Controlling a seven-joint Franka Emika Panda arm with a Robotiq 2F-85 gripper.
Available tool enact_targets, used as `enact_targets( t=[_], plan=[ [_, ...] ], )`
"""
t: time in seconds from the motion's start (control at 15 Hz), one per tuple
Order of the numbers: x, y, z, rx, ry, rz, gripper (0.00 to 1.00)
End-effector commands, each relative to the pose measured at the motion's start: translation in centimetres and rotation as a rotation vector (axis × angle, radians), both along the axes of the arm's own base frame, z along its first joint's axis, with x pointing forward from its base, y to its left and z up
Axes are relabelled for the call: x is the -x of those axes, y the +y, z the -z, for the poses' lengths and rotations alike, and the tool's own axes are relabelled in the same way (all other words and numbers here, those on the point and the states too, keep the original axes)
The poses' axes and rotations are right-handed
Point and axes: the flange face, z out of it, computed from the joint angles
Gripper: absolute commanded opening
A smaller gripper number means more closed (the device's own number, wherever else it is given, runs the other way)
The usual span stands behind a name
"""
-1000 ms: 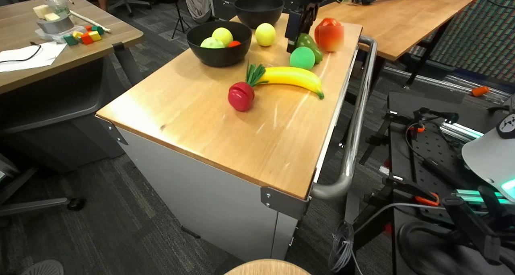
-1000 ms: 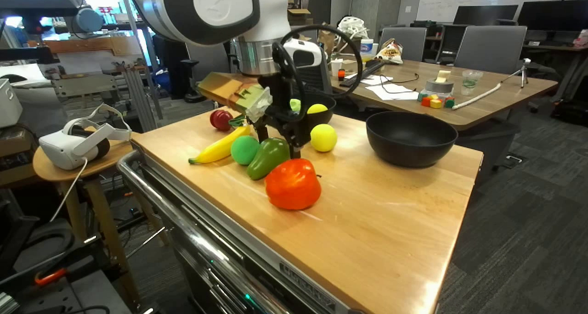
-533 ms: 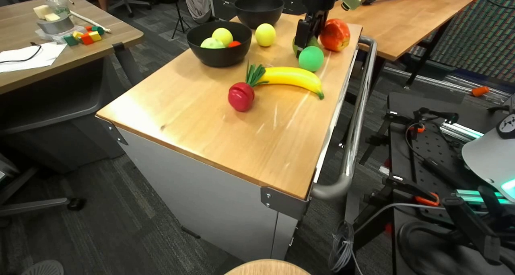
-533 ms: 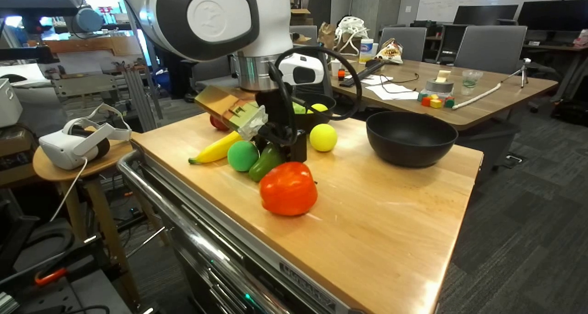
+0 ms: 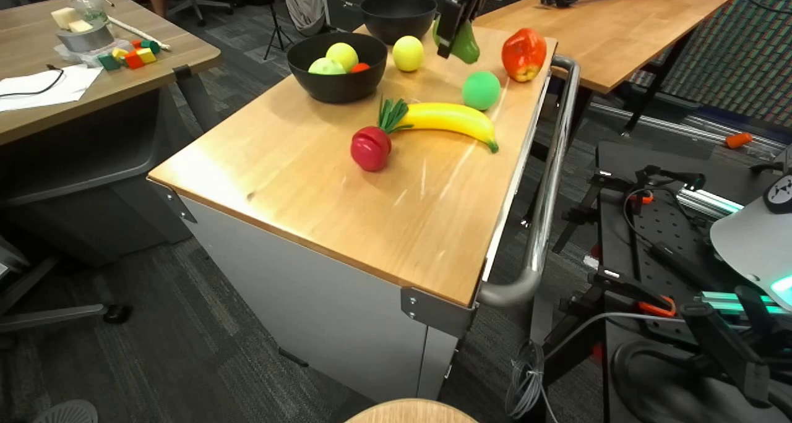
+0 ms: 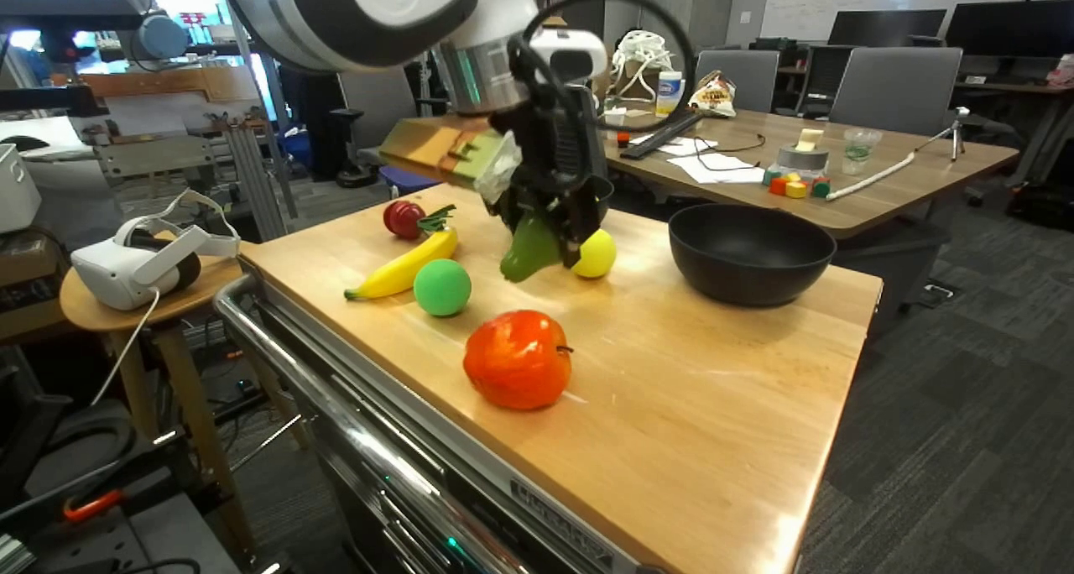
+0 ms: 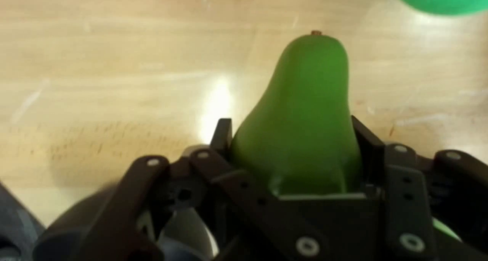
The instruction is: Place the fruits and vegetables inside the two black bowls
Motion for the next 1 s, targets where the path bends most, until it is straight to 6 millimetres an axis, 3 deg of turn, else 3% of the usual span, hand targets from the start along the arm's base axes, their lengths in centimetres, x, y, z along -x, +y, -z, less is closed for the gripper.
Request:
enact_targets(
  t=[0.0, 0.13, 0.33, 0.73, 0.93],
  plan=[
    [-2.8, -1.3, -8.4, 0.110, -0.160, -0.051, 0.45],
    [-5.2, -2.5, -11.2, 0.159, -0.257, -0.063, 0.45],
    [-8.5, -4.7, -11.4, 0.183, -0.424, -0.026, 0.45],
    [-12.2, -11.0, -5.9, 0.232, -0.595, 0.110, 0.45],
    [-13.0, -12.6, -2.9, 0.238, -0.581, 0.171, 0.45]
  ],
)
